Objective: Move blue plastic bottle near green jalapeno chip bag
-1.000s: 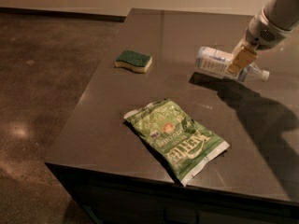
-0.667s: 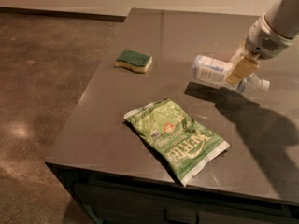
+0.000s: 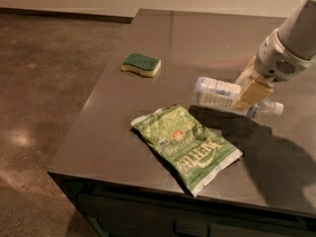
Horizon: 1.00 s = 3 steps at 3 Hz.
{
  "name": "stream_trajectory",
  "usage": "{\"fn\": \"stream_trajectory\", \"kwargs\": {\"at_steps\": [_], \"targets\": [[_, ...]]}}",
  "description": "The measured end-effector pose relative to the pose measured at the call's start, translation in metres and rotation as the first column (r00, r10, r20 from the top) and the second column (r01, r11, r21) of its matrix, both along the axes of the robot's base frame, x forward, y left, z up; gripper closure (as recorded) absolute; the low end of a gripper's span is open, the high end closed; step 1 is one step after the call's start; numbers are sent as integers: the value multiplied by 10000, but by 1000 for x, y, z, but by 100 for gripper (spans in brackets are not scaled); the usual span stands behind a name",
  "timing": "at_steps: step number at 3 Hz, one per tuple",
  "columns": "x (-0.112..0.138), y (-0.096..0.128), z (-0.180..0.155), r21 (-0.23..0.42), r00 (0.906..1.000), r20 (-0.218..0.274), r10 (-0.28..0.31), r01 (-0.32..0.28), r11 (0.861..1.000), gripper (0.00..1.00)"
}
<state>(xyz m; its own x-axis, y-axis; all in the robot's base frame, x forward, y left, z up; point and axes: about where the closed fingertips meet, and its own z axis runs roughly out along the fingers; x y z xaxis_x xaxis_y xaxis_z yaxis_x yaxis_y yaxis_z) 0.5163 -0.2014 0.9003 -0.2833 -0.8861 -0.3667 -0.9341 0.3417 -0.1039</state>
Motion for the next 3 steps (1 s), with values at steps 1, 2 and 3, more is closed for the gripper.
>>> {"fn": "stream_trajectory", "kwargs": {"at_steps": [1, 2, 3], "targets": [[-18, 10, -5, -65, 9997, 4, 264, -264, 9996, 58], [-28, 16, -14, 1, 9993, -59, 363, -363, 9993, 36], [-28, 17, -14, -9, 9993, -62, 379, -379, 9993, 12]]}}
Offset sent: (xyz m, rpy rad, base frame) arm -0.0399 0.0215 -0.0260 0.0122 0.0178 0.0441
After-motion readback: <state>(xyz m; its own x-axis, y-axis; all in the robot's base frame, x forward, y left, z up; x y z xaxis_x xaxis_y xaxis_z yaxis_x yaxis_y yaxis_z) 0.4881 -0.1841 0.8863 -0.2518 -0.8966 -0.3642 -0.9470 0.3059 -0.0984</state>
